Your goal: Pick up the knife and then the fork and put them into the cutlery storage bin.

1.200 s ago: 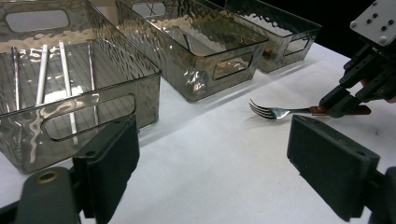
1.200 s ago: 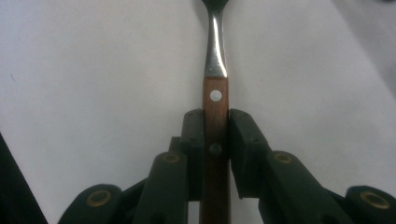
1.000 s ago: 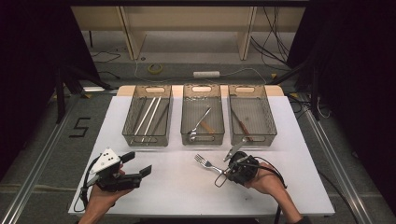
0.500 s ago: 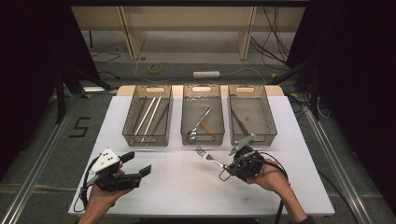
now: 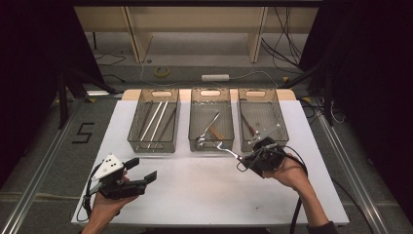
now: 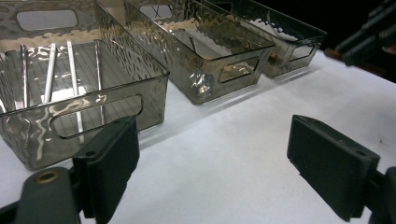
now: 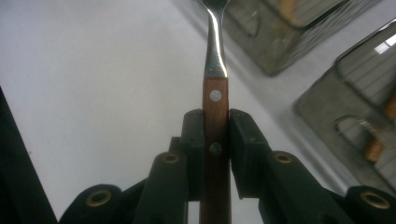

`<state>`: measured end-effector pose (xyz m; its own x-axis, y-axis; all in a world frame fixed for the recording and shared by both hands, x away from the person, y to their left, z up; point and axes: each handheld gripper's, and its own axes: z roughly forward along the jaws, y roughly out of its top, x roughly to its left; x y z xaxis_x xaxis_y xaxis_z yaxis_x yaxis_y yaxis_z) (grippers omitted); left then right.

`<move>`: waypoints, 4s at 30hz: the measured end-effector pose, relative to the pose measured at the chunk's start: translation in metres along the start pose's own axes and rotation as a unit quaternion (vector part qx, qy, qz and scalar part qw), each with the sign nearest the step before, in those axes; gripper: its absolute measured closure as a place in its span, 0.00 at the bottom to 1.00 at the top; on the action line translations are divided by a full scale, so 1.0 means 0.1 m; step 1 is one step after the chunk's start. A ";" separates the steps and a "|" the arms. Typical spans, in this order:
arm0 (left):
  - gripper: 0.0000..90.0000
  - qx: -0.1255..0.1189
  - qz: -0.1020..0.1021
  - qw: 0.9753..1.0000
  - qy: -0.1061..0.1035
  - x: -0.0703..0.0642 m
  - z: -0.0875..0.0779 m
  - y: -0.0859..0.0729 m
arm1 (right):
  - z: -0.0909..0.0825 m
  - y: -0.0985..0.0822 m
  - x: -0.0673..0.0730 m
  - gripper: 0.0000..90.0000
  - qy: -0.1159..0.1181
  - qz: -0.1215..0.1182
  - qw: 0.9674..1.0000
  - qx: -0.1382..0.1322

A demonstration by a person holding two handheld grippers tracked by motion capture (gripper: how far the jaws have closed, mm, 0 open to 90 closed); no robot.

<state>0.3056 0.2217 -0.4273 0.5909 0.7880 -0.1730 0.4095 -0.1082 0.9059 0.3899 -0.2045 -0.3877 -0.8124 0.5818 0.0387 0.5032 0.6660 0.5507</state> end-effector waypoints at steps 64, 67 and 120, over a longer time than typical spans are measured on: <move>0.18 -0.005 0.002 1.000 -0.001 0.00 -0.01 0.01 | 0.04 0.49 -1.41 0.86 -0.094 0.203 0.974 -0.028; 0.18 -0.004 0.001 1.000 -0.001 0.00 -0.01 0.00 | 0.08 0.48 -1.44 0.86 -0.100 0.208 0.973 -0.020; 0.18 -0.002 0.001 1.000 -0.001 0.00 0.00 0.00 | 0.42 0.39 -1.51 0.73 -0.134 0.246 0.960 0.026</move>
<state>0.3054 0.2215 -0.4275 0.5933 0.7864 -0.1720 0.4057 -0.1076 0.9076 0.5442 -0.2466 -0.4071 -0.3713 0.9263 0.0644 0.8263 0.2980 0.4780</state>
